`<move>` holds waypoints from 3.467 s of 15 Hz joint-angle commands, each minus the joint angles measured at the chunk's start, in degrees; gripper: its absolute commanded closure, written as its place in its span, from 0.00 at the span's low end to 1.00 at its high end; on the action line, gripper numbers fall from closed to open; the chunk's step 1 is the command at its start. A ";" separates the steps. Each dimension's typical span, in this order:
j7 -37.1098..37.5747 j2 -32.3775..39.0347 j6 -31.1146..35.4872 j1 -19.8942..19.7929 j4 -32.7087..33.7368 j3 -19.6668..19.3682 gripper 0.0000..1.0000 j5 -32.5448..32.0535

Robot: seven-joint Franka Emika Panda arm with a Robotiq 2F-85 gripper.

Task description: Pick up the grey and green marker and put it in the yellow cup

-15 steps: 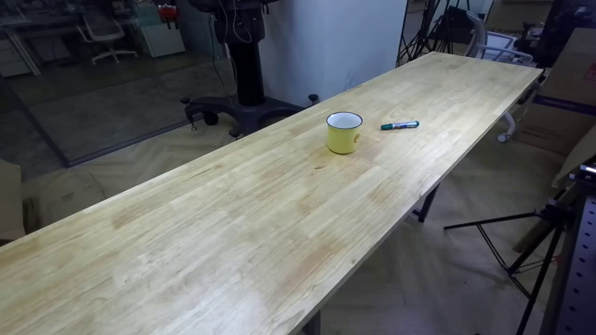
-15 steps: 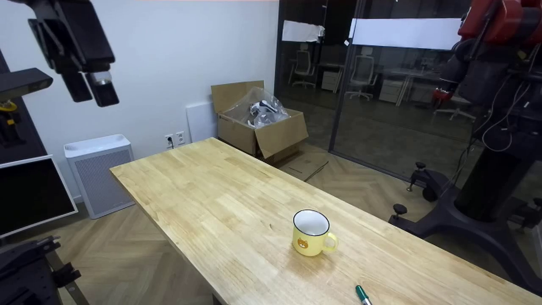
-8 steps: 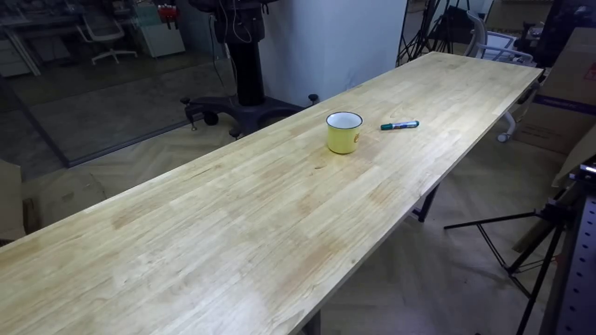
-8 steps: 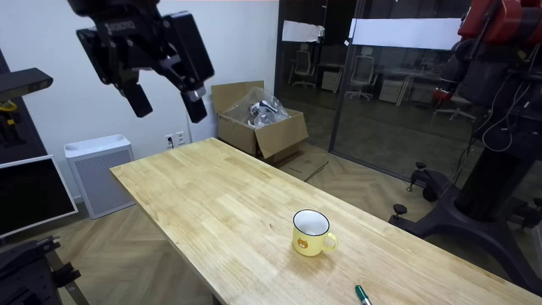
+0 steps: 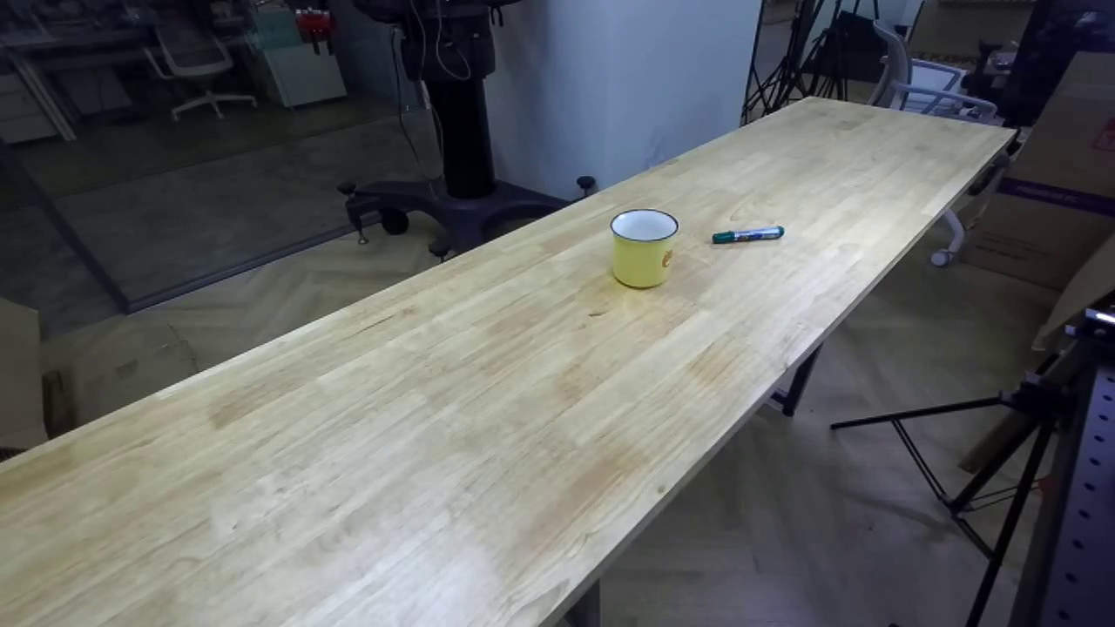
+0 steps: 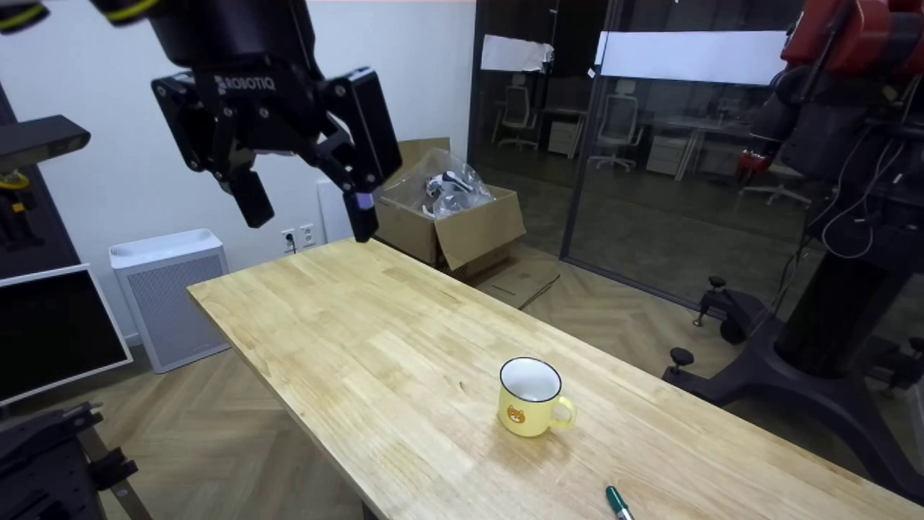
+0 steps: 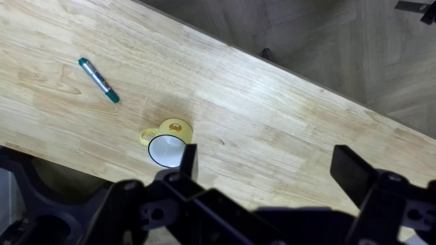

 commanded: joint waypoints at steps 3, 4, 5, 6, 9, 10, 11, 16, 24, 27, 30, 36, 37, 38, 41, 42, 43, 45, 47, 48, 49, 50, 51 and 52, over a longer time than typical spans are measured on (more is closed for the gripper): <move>1.03 13.66 11.02 -4.70 6.56 -2.67 0.00 -1.85; 0.28 17.09 11.82 -5.52 8.58 -3.69 0.00 -1.92; -0.21 20.12 11.58 -6.30 10.68 -4.70 0.00 -1.85; -0.46 23.25 9.58 -5.57 13.26 -6.78 0.00 -1.63; -2.46 33.60 1.76 -4.65 21.70 -10.06 0.00 0.90; -1.95 37.04 -0.47 -4.92 24.57 -10.10 0.00 0.64; -1.99 40.11 -2.74 -7.33 27.16 -7.81 0.00 1.43; -1.39 44.64 -4.33 -10.71 30.09 -4.22 0.00 0.44; 0.58 53.08 -3.02 -11.83 37.44 -1.77 0.00 -1.14; 3.55 59.75 1.42 -11.97 42.10 0.08 0.00 -3.98; 7.67 66.55 6.45 -11.63 46.22 1.09 0.00 -9.35; 2.06 75.67 10.96 -17.39 50.70 8.29 0.00 3.70; 4.71 73.65 11.82 -14.94 47.90 5.84 0.00 -1.82; 3.93 74.51 11.86 -15.58 48.21 6.59 0.00 -0.88; 3.94 74.64 11.87 -15.60 48.20 6.53 0.00 -1.44; 3.52 74.60 12.74 -14.76 47.92 5.55 0.00 -4.54; 1.63 74.80 13.19 -14.74 47.84 5.32 0.00 -7.03; -2.48 75.23 16.15 -15.54 46.69 5.17 0.00 -11.76; -6.54 75.60 21.06 -16.81 44.97 5.18 0.00 -15.14; -8.81 76.05 24.03 -17.59 44.16 5.31 0.00 -16.21; -11.20 76.65 26.46 -19.03 43.43 6.24 0.00 -15.07; -13.39 77.02 27.70 -20.51 42.81 7.43 0.00 -12.62; -9.87 76.76 24.78 -17.98 43.97 5.58 0.00 -13.54; -11.43 77.22 26.23 -18.79 43.35 5.89 0.00 -13.15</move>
